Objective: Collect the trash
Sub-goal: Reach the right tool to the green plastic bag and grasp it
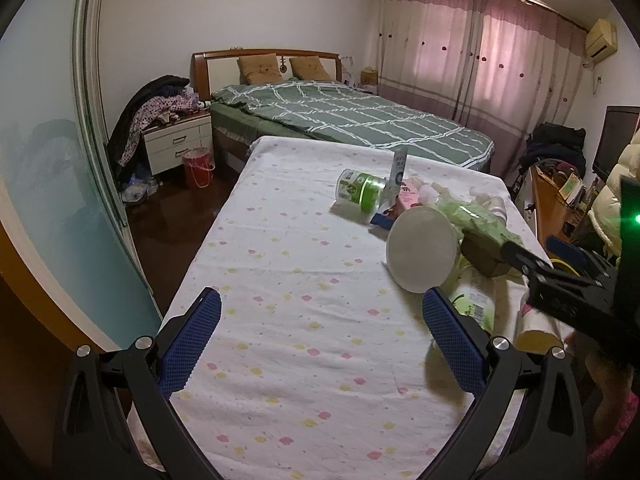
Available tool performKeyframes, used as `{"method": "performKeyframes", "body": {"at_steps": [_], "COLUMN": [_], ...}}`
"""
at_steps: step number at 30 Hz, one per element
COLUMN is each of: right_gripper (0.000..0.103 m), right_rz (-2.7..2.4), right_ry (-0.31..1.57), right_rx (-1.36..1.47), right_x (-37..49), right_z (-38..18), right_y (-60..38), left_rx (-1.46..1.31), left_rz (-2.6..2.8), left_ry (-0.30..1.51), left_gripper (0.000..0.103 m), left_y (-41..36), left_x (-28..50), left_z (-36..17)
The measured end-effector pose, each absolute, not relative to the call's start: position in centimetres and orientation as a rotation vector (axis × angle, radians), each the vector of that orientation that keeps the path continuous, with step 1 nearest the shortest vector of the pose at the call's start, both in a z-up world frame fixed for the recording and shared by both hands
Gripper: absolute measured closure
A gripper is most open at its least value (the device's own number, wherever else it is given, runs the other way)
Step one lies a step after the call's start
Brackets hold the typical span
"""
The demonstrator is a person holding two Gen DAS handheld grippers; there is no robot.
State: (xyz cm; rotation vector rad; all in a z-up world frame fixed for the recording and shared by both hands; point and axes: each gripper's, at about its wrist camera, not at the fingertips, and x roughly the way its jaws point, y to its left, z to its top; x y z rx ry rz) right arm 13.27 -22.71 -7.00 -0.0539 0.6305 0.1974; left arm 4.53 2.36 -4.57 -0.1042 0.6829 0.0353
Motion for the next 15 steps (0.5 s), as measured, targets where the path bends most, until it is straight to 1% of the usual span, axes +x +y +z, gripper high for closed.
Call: {"method": "performKeyframes", "body": {"at_steps": [4, 6, 8, 9, 12, 14, 15], "right_gripper": [0.020, 0.024, 0.034, 0.036, 0.051, 0.071, 0.075], "right_rz": [0.201, 0.202, 0.211, 0.218, 0.239, 0.250, 0.254], "right_ry": [0.663, 0.673, 0.684, 0.689, 0.692, 0.698, 0.700], "right_rx": [-0.064, -0.068, -0.062, -0.058, -0.051, -0.040, -0.034], "right_x": [15.0, 15.5, 15.9, 16.0, 16.2, 16.4, 16.5], "right_z": [-7.8, -8.1, -8.2, -8.2, -8.2, -8.2, -8.2], "right_y": [-22.2, -22.0, -22.0, -22.0, -22.0, -22.1, -22.1], "left_rx": [-0.111, -0.115, -0.117, -0.117, -0.120, -0.122, -0.122], "left_rz": [0.040, 0.042, 0.043, 0.043, 0.041, 0.039, 0.039], "left_ry": [0.692, 0.697, 0.702, 0.705, 0.714, 0.719, 0.720], "left_gripper": [0.004, 0.004, 0.004, 0.004, 0.004, 0.004, 0.004], "left_y": [2.8, 3.0, 3.1, 3.2, 3.3, 3.3, 3.3], "left_x": [5.1, 5.3, 5.5, 5.6, 5.7, 6.0, 6.0], "left_z": [-5.1, -5.3, -5.5, -5.6, -5.9, -6.1, -6.2]}}
